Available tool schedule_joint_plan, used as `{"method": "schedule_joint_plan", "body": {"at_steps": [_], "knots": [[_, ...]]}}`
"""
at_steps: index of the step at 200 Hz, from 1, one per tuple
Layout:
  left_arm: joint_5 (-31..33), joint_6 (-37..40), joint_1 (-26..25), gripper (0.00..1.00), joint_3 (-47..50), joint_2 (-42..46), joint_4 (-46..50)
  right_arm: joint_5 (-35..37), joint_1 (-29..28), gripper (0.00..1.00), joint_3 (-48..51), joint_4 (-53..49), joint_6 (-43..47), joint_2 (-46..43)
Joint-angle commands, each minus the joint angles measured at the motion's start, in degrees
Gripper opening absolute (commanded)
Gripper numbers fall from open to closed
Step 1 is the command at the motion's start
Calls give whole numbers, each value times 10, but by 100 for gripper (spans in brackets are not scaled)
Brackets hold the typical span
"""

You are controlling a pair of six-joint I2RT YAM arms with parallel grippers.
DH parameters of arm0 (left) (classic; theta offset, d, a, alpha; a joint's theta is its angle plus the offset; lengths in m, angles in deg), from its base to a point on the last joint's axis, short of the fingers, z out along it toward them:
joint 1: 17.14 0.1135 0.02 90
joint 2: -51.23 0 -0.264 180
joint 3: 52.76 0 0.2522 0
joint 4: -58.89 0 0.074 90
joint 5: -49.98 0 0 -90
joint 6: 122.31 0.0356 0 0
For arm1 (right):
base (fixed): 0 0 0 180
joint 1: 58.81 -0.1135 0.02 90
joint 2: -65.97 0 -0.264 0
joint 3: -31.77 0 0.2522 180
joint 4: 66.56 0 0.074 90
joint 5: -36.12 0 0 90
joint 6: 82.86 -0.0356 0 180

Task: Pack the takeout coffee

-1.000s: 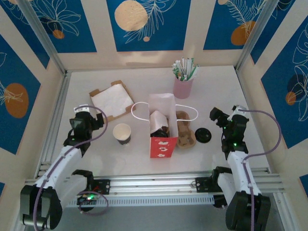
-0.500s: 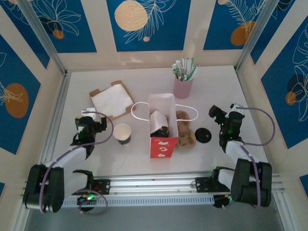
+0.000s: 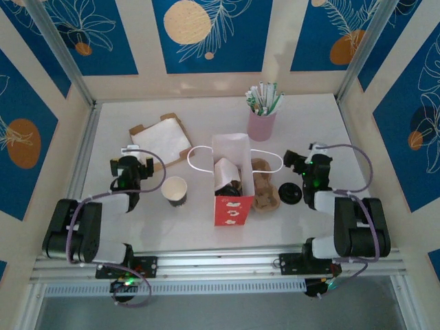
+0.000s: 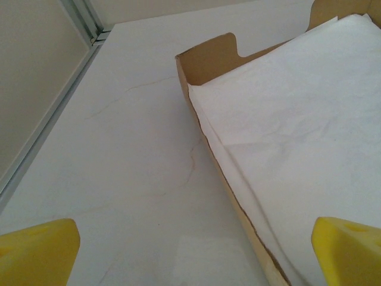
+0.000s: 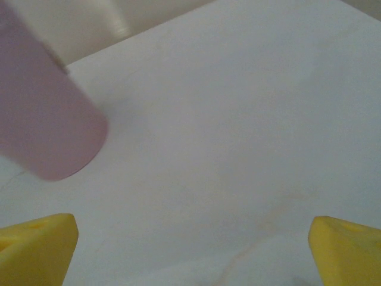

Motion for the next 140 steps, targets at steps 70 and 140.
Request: {"method": "schedule_joint_plan", "body": {"at_steps": [70,140], "knots": [[-24,-9,21,100,0,11,-26,1,-25,99,-15,80,77,69],[-94,-5,22,100,80,-10,-218,4,-27,99,-16,81,79,69]]}}
